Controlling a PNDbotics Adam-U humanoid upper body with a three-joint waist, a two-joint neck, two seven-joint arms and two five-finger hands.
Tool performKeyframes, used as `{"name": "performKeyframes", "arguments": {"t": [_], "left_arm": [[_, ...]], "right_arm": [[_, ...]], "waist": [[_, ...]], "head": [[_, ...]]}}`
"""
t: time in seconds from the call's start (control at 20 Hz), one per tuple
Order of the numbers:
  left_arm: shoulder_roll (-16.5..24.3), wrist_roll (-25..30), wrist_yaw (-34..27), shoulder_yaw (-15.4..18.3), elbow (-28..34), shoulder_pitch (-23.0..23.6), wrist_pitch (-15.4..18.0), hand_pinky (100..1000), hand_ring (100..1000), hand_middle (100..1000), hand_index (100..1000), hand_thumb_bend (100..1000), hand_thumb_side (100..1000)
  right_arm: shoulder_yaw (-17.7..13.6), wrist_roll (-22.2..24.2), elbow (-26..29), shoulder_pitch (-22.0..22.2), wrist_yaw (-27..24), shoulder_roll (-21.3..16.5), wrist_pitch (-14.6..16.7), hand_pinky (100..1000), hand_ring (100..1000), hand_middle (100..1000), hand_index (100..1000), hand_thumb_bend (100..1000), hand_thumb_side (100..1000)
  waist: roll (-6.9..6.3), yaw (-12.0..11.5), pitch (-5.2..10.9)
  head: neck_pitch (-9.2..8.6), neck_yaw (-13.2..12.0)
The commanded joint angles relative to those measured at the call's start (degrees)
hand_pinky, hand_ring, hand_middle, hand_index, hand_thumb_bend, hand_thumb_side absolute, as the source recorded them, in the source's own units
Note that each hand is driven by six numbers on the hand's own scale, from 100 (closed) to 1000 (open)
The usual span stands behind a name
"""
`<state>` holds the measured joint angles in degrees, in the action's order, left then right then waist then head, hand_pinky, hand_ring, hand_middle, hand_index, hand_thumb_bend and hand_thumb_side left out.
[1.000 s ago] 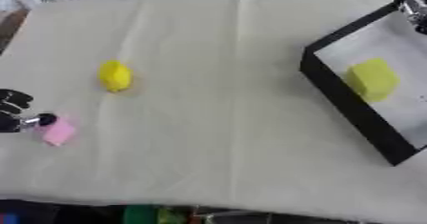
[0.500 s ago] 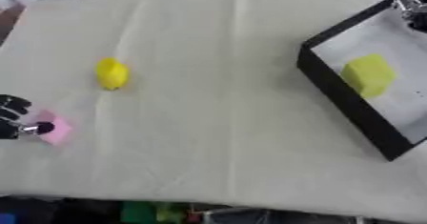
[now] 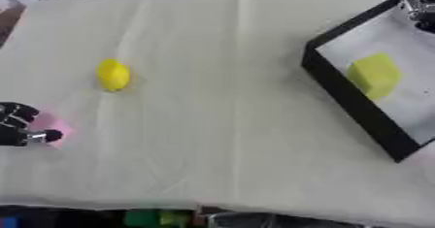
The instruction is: Pick up the objects with one hand, pass them to the other hand, and then place them into the box on the other side of the table.
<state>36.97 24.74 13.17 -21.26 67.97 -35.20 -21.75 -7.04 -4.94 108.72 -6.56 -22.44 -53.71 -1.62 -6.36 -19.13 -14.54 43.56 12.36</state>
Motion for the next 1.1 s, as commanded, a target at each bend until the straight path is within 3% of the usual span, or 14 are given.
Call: {"name": "performKeyframes", "arguments": {"t": [0.05,0.45,0.65,1.1], "left_arm": [[1.02,-0.06,0.45,0.34,-0.32,-0.71,-0.63,922,856,781,863,666,402],[0.46,-0.12,0.7,0.2,-0.94,-0.85,-1.66,918,854,779,861,647,372],[0.13,0.13,0.9,-0.11,-1.4,-1.22,-2.23,913,850,773,855,590,365],[-0.22,0.52,1.25,-0.35,-1.99,-1.96,-3.94,893,837,742,829,342,318]], "right_arm": [[-1.0,0.02,0.26,-0.35,0.19,-2.4,0.11,1000,1000,820,1000,100,284],[-1.0,0.03,0.16,-0.46,0.35,-2.25,0.0,1000,1000,819,1000,100,286],[-1.03,-0.01,0.02,-0.49,0.39,-2.16,-0.11,1000,1000,819,1000,100,287],[-1.21,-0.21,-0.2,-0.36,0.33,-2.1,-0.1,1000,1000,819,1000,100,284]], "waist": [[0.13,-0.05,1.06],[0.2,-0.04,0.78],[0.22,0.15,0.73],[0.2,0.43,0.72]], "head": [[-0.23,-0.22],[-0.4,-0.49],[-0.55,-0.68],[-0.69,-0.81]]}}
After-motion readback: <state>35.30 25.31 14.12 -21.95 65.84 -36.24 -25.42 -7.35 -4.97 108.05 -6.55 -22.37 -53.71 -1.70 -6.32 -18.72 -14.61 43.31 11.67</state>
